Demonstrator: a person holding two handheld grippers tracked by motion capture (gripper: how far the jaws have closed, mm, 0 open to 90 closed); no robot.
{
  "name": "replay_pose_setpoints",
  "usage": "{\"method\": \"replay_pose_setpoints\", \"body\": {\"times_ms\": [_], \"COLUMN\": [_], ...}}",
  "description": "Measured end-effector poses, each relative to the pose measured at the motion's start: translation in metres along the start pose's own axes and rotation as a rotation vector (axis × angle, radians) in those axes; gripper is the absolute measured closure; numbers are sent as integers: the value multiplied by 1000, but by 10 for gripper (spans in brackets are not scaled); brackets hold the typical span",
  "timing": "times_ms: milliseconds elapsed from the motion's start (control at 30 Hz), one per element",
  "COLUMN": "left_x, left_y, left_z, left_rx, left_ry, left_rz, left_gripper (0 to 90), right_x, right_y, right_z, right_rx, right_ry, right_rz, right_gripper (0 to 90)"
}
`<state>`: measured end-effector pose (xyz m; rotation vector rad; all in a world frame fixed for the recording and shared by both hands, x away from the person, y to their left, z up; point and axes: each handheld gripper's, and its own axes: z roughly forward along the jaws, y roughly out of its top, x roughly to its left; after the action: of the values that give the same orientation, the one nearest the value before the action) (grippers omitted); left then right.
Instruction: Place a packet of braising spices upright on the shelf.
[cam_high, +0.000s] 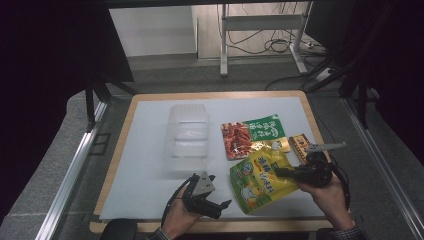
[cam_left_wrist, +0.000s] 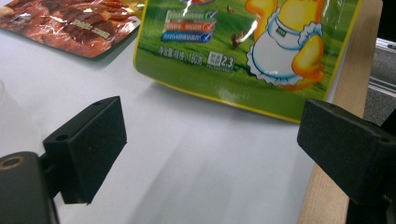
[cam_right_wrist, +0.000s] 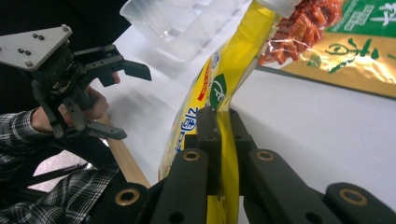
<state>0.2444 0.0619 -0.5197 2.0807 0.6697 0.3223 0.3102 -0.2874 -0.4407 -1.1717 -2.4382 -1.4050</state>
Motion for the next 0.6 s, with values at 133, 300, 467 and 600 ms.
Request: {"method": "replay_pose_setpoints", "body": {"times_ms": [133, 300, 467, 600], "left_x": [1, 0, -2, -2], "left_y": [-2, -3, -4, -4], "left_z": [-3, -4, -6, -7], "left_rx": [-6, -3, -2, -3], "left_ry": [1, 1, 6, 10], "left_rz": [-7, -6, 9, 12], "left_gripper": [63, 56, 51, 49], "right_x": [4, 8, 13, 17], "right_y": [7, 14, 21, 26], "right_z": [-1, -3, -5, -6], "right_rx": [6, 3, 2, 7], "right_ry": [-9, 0, -4, -9], "right_rz": [-20, -34, -51, -62], "right_gripper": [880, 881, 883, 884]}}
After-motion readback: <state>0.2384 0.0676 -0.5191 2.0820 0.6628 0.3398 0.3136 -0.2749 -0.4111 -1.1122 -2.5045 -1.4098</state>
